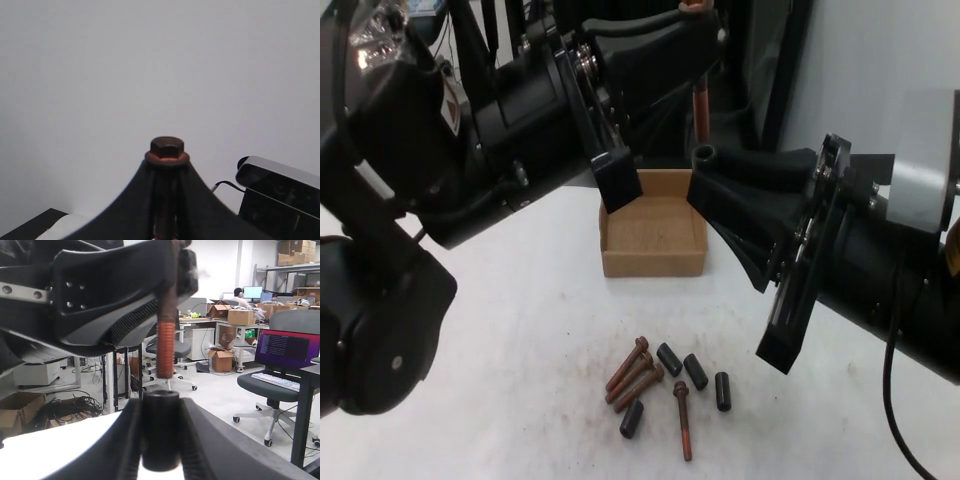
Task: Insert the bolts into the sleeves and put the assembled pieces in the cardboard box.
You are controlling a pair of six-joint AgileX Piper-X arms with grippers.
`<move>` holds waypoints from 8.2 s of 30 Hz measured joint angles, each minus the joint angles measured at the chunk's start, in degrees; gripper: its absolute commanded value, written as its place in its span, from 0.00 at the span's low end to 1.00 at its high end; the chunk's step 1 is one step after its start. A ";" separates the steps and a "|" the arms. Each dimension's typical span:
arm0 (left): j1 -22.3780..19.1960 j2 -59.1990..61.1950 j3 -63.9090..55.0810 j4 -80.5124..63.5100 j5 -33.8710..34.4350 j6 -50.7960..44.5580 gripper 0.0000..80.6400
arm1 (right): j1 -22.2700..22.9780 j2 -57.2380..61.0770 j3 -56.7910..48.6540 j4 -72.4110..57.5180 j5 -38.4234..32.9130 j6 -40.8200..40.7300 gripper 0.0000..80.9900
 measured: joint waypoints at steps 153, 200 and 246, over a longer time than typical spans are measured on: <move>-0.35 16.27 -16.78 72.98 -17.62 23.13 0.00 | -29.71 30.16 -71.61 113.45 6.39 -4.99 0.01; -1.36 41.92 -34.39 87.24 -39.37 36.89 0.38 | -30.48 -15.53 -25.85 100.31 0.81 -0.01 0.01; -1.36 42.86 -41.59 98.76 -33.56 37.10 0.38 | -29.89 -15.53 -25.85 97.75 0.69 -0.01 0.01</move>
